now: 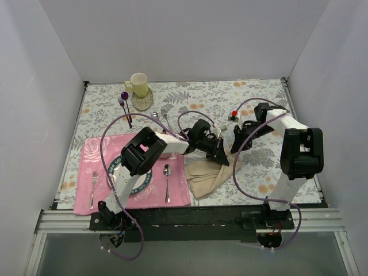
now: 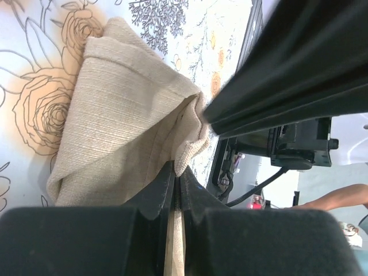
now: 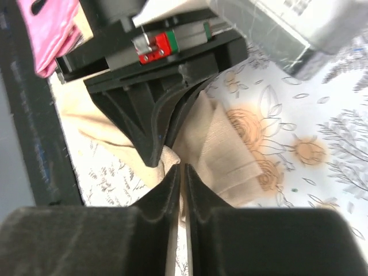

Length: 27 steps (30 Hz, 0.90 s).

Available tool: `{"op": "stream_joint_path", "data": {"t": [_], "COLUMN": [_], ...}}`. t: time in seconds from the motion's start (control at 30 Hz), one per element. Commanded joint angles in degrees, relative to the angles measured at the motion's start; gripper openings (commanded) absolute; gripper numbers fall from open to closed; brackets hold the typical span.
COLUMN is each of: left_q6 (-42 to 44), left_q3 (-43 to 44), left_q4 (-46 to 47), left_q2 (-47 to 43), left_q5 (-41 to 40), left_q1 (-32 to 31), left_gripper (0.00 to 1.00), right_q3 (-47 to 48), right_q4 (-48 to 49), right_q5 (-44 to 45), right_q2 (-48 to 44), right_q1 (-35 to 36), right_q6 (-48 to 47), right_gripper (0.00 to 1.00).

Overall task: Fold the napkin into a case and place the utensils inside
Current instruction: Stuff the top corner of the smaller-rectangle-folded napkin into the folded napkin.

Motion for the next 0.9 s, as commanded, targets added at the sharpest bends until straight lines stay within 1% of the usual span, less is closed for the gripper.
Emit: {"op": "stream_joint_path", "data": {"t": [0.0,0.03,0.07,0.17,0.3,0.47,0.5,0.57,0.63,0.73,0.77,0.87], "left_q6": [-1.99,-2.00,-2.43,-3.57,-3.93,-4.46,-4.54,-4.63,-4.63,-4.55,-4.63,-4.55], "left_q3": [-1.55,-1.81,-1.99,-3.22,-4.18,-5.85,-6.03,-6.29,-6.47,-6.56,-6.56,-6.12], "left_q4": [1.27,0.66,0.56,1.18,1.97,2.85,2.85,3.11,2.94,2.76,2.76,2.50], "left_q2": [-3.29,-3.37,-3.46,-3.20,-2.50,-2.14,-2.14,-2.06,-2.14,-2.14,-2.06,-1.88], "left_q5": [0.02,-0.33,-0.60,-1.12,-1.13,-1.65,-1.57,-1.57,-1.57,-1.57,-1.48,-1.48], "left_q1": [0.09,0.09,0.09,0.09,0.09,0.09,0.09,0.09,0.09,0.09,0.09,0.09], "left_gripper": [0.00,0.00,0.00,0.00,0.00,0.00,0.00,0.00,0.00,0.00,0.00,0.00], "right_q3": [-4.88,-5.58,-6.11,-8.66,-13.31,-16.13,-16.31,-16.84,-17.28,-17.89,-18.16,-18.68], "right_q4": [9.92,10.72,10.81,13.97,19.15,23.20,23.73,24.08,25.57,27.33,27.60,28.39], "right_q5": [1.64,2.34,3.30,4.71,7.35,10.16,10.26,10.17,10.69,12.10,12.28,13.68], "right_q2": [-7.45,-8.15,-8.42,-10.00,-12.02,-12.82,-13.08,-13.43,-14.05,-15.10,-15.28,-16.24], "right_q1": [0.45,1.14,1.67,2.82,3.96,5.72,6.07,6.51,7.04,7.91,8.09,9.23], "right_q6": [6.05,5.62,5.09,6.14,7.54,8.69,8.78,9.21,10.35,11.76,11.94,11.85], "right_gripper": [0.10,0.08,0.04,0.01,0.01,0.01,0.04,0.13,0.17,0.26,0.28,0.31]}}
